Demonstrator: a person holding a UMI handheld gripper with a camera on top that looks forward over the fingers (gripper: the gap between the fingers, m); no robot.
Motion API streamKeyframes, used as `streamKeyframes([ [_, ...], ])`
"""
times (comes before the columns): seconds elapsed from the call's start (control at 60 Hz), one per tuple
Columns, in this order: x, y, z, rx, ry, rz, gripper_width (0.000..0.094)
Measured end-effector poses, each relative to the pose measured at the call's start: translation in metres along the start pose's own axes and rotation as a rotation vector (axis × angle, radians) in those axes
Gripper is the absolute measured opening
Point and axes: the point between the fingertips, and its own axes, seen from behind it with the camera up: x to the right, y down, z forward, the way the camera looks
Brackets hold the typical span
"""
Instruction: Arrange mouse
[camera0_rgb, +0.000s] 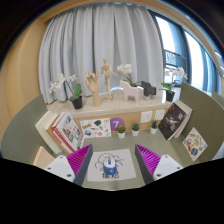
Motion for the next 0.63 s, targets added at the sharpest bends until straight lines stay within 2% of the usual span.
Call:
streamKeyframes([
  [0.267, 0.032, 0.023, -0.094, 0.055, -0.012, -0.051, 0.0851],
  [0.633, 0.062, 0.065, -0.154, 0.01, -0.044, -0.065, 0.0849],
])
